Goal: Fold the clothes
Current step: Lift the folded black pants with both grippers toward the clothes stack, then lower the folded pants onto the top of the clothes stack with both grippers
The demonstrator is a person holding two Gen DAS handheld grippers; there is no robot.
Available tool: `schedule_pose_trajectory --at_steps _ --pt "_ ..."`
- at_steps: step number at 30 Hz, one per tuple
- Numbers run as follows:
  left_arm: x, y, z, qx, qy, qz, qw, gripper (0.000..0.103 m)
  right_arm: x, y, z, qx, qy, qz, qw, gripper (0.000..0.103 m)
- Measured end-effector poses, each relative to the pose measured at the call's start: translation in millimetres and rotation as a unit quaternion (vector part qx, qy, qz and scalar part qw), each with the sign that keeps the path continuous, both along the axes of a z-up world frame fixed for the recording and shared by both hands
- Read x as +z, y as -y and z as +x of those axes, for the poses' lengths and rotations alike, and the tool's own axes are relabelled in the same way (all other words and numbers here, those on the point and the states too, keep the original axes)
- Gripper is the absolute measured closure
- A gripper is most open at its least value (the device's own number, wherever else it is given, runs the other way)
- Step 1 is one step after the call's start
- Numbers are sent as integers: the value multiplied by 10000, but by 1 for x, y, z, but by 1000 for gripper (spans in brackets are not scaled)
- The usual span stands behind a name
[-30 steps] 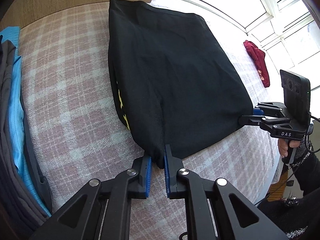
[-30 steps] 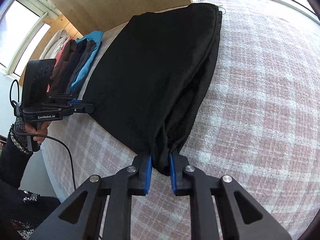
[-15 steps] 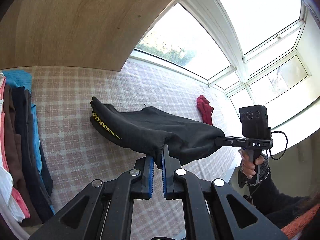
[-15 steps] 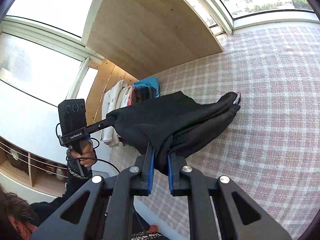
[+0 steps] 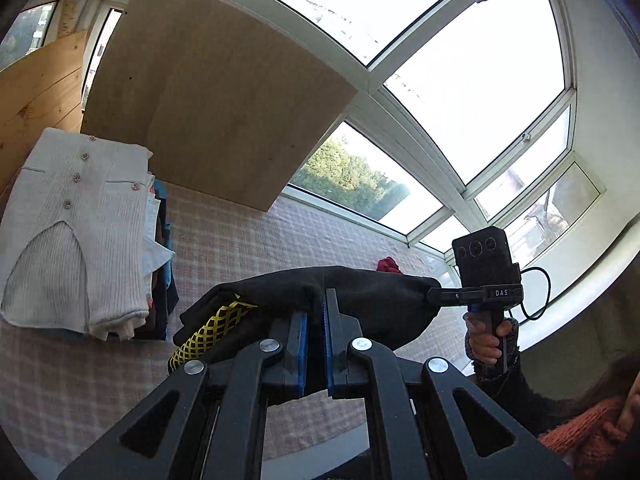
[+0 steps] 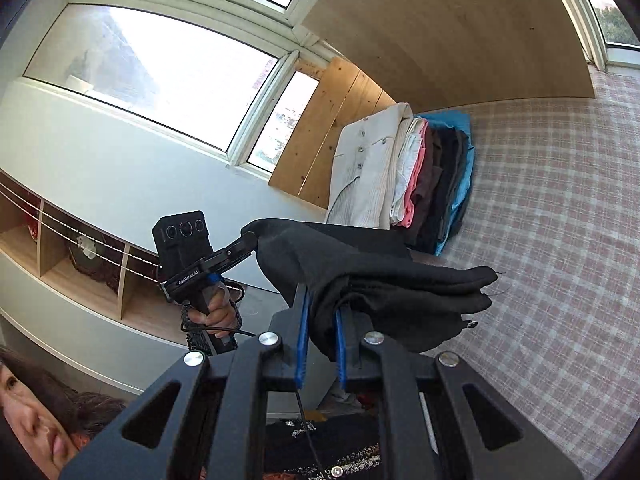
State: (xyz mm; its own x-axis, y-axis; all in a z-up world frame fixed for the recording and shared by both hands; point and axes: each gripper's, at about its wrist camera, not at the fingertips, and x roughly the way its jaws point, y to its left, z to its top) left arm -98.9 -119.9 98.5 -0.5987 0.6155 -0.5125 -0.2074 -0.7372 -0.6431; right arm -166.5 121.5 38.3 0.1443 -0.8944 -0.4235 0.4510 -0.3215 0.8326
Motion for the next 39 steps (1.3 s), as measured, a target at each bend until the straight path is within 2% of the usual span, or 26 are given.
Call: schedule_pose_trajectory --at_steps 6,10,14,17,19,23,27,31,33,35,39 --pt "7 85 29 298 -28 97 9995 98 17 82 12 153 -55 -228 9996 92" --pt "24 135 22 348 -103 -159 9992 97 18 133 -5 58 -1 -289 9996 92" --pt "31 174 -10 435 -114 -462 9979 97 13 181 -49 -144 -153 20 9998 92" --pt "24 192 -53 513 -65 -824 9953 97 10 215 -87 -311 -389 303 9983 92" --pt "14 204 -85 555 7 -874 9946 97 5 236 -119 -434 -595 535 9959 92" --pt "-25 219 -157 644 335 -1113 9911 97 -36 270 -189 -581 -391 951 9930 92" --pt "-73 231 -216 671 765 -1142 9882 97 -84 279 -237 -667 210 1165 9907 92" --pt "-103 238 -247 648 1067 -1154 9854 96 -123 282 -270 -664 835 1360 9850 90" --pt "-109 246 -254 751 1212 -1087 9838 92 -128 277 -272 -586 1007 1239 9854 88" --pt "-110 253 -259 820 1274 -1001 9834 89 -125 272 -270 -527 1129 1149 9855 81" --pt "-92 263 -258 1149 998 -1378 9787 84 -114 256 -268 -633 1343 877 9850 74"
